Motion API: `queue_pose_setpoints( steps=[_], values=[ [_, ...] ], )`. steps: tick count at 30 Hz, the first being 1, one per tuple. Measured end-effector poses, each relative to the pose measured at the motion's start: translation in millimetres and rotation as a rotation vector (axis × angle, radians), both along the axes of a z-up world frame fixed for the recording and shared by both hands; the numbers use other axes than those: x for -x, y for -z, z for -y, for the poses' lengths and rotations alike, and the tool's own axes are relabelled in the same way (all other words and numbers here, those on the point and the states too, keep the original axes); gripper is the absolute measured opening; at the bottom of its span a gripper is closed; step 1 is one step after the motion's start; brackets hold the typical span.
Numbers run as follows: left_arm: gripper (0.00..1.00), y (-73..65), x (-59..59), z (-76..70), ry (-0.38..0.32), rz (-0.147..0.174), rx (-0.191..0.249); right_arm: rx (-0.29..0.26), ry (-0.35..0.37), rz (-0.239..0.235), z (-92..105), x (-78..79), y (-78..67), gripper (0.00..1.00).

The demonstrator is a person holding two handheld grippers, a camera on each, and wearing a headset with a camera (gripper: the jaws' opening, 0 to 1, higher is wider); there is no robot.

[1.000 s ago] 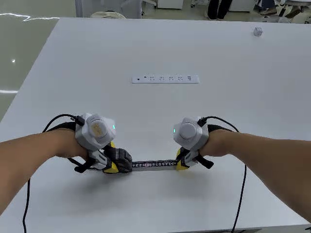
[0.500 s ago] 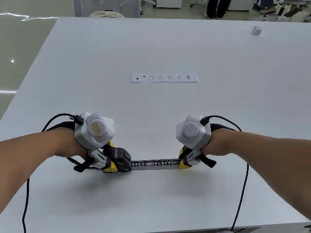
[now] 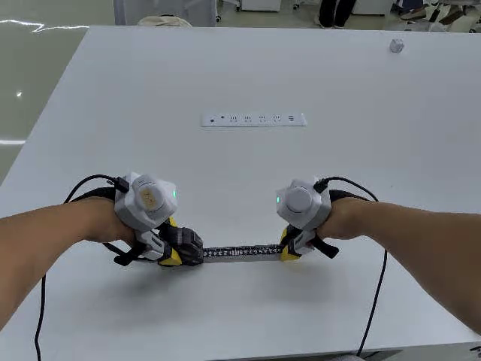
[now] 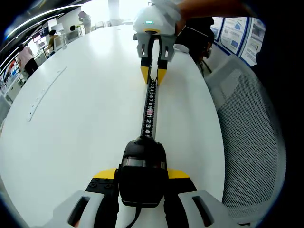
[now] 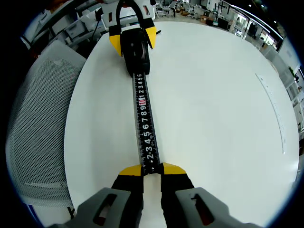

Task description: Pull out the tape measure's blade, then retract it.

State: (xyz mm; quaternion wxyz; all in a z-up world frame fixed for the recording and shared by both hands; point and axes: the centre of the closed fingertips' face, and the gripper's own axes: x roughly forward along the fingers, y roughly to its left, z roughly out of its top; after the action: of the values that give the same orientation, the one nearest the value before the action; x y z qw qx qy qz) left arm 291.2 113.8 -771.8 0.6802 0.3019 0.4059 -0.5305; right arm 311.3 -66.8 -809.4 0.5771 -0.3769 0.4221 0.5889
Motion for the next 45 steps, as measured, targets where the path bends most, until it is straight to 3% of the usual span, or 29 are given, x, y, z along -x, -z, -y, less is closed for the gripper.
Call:
queue_pose_setpoints(
  steps=[45],
  values=[
    [0.33,3.5,-4.6,-2.5,0.004,-0.006,-0.011,0.006,0.023,0.001,23.3,-2.4,-0.4,0.12]
  ],
)
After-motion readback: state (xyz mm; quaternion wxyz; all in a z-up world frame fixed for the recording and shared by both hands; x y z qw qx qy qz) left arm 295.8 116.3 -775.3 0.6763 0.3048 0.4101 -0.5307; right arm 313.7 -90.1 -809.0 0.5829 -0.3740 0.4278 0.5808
